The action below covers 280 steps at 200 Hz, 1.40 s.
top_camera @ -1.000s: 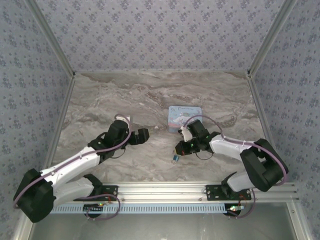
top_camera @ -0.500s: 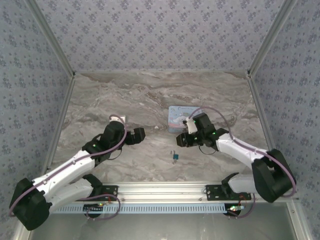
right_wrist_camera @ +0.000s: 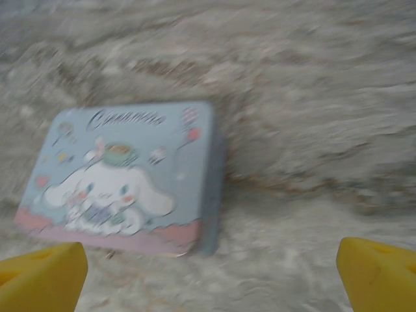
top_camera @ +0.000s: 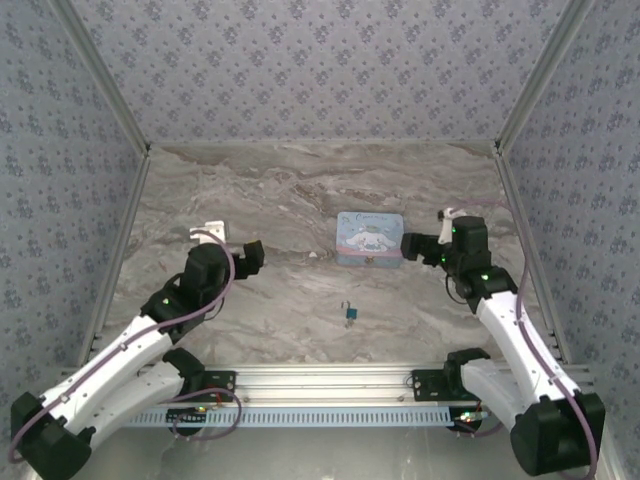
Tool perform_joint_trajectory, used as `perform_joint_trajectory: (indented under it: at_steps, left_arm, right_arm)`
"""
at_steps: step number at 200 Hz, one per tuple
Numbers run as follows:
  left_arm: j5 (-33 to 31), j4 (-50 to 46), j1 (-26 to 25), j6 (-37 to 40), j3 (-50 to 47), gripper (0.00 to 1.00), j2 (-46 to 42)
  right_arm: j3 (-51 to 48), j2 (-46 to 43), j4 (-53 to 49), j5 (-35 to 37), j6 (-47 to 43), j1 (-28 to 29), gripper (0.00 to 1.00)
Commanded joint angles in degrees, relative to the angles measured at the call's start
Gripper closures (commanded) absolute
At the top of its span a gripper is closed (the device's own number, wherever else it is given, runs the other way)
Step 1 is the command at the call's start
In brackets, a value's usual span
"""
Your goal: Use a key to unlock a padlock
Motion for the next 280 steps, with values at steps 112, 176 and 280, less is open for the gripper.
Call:
perform_joint_trajectory:
  at_steps: [112,176,280]
  left_arm:
    - [-0.9,6.4,17.7,7.6,-8.4,0.01,-2.8]
    - [2.4,5.7,20.7,5.6,-9.3,0.01,-2.7]
    - [3.1,5.8,21.8,4.9,-9.8,0.01,-1.9]
  right_arm:
    - [-19.9,4.4,30.2,24.8,-5.5,-6.5,0.0]
    - [-22.9,16.2,53.9,17.7,-10.0,-7.1,0.0]
    - [-26.9,27.8,76.7,9.2,-12.9,-10.5,0.0]
